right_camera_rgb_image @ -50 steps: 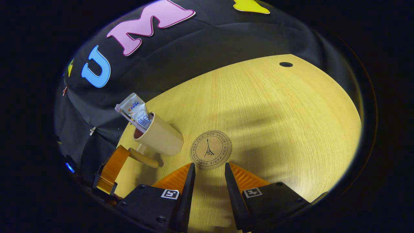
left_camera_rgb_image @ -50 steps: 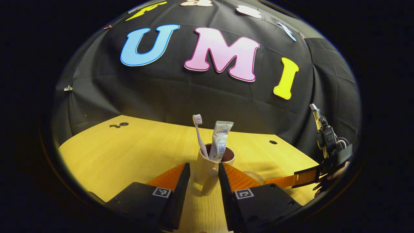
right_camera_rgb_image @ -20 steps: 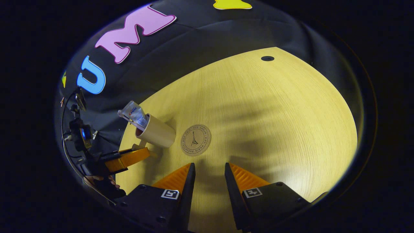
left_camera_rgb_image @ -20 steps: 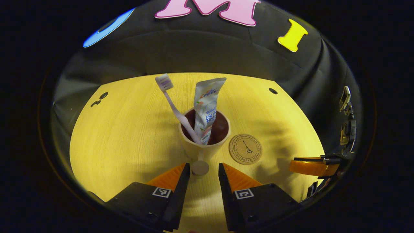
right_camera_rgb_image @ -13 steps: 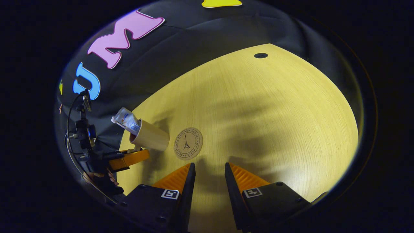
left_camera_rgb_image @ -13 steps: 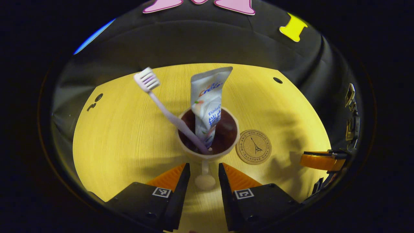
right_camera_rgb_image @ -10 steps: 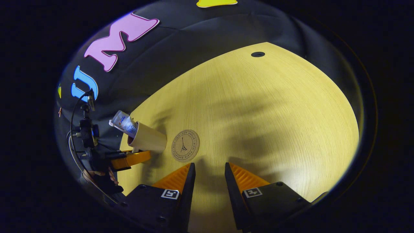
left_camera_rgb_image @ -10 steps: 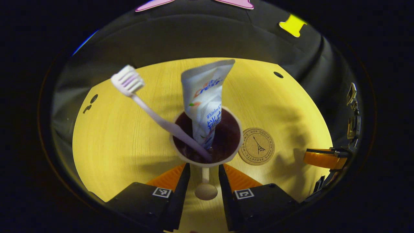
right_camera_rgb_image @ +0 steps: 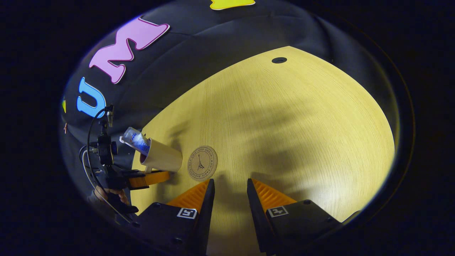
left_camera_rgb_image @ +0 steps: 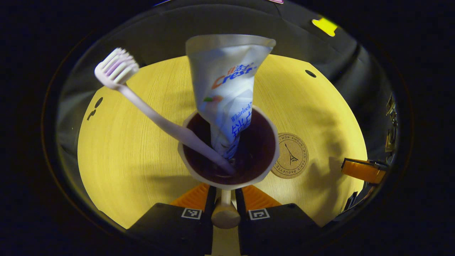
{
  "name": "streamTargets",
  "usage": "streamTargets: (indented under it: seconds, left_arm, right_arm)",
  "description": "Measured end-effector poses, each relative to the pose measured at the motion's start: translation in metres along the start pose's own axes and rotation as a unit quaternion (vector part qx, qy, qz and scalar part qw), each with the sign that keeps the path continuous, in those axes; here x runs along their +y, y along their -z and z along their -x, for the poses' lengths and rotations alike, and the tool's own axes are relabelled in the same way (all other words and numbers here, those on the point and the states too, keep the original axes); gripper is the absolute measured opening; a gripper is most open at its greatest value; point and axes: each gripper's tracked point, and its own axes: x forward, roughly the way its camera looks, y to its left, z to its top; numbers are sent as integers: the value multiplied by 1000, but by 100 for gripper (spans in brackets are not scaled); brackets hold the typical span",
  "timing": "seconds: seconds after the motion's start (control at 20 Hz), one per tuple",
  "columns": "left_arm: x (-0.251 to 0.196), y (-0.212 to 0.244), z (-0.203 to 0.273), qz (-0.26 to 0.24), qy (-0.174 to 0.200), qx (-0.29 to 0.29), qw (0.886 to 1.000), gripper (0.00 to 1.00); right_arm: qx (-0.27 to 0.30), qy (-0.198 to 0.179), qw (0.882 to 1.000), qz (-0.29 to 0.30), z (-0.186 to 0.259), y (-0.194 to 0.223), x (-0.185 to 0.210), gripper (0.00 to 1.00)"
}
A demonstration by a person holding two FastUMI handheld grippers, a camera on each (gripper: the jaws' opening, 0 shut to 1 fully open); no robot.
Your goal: Put the toothbrush and toothpaste on the desktop into the cup, then pick up the cup and place it on the coaster on the desktop.
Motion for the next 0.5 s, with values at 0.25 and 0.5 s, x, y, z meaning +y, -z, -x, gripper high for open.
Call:
streamTargets:
  seconds: [0.25, 0.5]
  left_arm:
    - [-2, -1, 3, 4, 4, -2, 1000, 31]
    - [-8, -6, 12, -10, -1, -15, 1000, 30]
  right_arm:
    - [0, 2, 1000, -4, 2, -1, -3, 57]
    - [-1, 2, 1000, -8, 4, -2, -8, 57]
